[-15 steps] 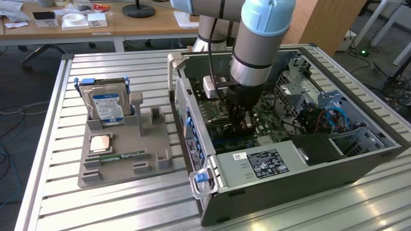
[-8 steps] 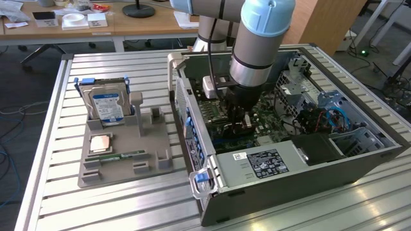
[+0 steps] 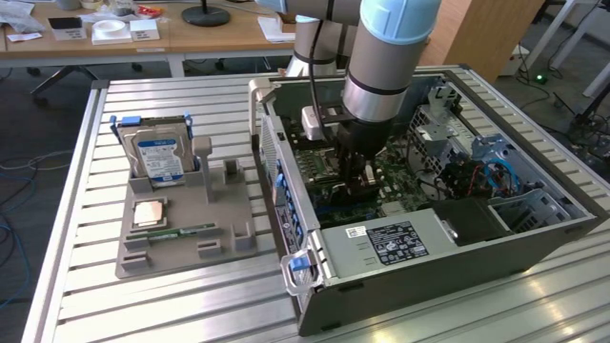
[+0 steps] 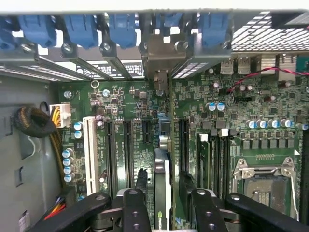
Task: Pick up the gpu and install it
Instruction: 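Insert the gpu into the slot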
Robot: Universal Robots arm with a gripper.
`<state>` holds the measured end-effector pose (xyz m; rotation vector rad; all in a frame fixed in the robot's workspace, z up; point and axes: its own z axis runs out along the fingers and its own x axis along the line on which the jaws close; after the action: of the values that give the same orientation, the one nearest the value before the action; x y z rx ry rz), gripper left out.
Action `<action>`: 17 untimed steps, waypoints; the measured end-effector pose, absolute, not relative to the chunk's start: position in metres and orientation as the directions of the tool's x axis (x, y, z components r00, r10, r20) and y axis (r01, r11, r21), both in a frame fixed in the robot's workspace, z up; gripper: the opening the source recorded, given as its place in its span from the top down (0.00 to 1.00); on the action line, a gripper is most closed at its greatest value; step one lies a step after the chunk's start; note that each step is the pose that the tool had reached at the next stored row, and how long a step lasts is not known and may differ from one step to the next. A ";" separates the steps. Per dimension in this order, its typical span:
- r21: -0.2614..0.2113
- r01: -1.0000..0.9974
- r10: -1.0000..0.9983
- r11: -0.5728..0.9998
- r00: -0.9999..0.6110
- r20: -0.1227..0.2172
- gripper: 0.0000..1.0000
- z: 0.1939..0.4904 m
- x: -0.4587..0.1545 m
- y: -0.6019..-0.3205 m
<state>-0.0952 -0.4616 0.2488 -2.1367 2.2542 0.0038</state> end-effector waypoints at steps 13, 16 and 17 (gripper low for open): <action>-0.023 -0.998 -0.998 0.054 -0.053 -0.028 0.60 0.249 -0.095 -0.462; -0.023 -0.998 -0.998 0.054 -0.053 -0.028 0.61 0.249 -0.095 -0.462; -0.023 -0.998 -0.998 0.054 -0.053 -0.028 0.61 0.249 -0.095 -0.462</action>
<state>-0.0952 -0.4616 0.2492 -2.1366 2.2541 0.0038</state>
